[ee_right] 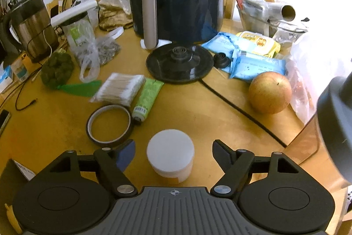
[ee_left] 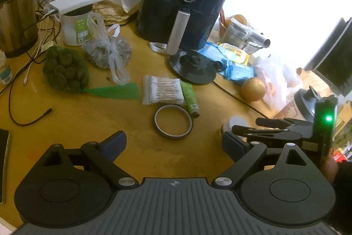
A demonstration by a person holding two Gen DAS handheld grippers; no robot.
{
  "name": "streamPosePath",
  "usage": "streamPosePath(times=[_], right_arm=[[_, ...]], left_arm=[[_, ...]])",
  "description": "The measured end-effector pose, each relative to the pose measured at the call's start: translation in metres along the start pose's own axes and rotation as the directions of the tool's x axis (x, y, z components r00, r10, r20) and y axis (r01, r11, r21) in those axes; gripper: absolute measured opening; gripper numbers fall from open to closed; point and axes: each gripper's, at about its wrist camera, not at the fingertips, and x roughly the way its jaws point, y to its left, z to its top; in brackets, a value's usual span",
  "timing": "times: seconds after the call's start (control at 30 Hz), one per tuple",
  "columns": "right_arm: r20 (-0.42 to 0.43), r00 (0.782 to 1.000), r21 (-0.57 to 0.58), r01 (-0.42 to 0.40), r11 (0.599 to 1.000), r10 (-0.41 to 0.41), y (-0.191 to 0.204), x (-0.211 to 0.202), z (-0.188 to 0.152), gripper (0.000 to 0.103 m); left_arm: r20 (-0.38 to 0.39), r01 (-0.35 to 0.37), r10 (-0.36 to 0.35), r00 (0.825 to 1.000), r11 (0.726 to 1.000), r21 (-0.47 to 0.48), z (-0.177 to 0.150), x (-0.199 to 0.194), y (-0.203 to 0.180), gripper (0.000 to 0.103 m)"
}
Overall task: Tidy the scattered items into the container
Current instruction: 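Close the right gripper on the white jar and lift it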
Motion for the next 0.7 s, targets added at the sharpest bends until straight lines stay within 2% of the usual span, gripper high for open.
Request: streamPosePath(times=[0.17, 0.27, 0.7], right_arm=[[0.001, 1.0, -0.019, 0.013, 1.0, -0.013, 0.005, 0.008, -0.001, 0.069], [-0.014, 1.0, -0.026, 0.004, 1.0, -0.005, 0.005, 0.015, 0.0, 0.057], [-0.029, 1.0, -0.024, 0.009, 1.0, -0.01, 0.006, 0.026, 0.0, 0.057]], left_arm=[[-0.005, 0.0, 0.0, 1.0, 1.0, 0.008, -0.001, 0.0, -0.002, 0.095], [-0.009, -0.005, 0.005, 1.0, 1.0, 0.007, 0.0, 0.001, -0.002, 0.095], [-0.016, -0.011, 0.011, 1.0, 1.0, 0.006, 0.001, 0.003, -0.002, 0.095]])
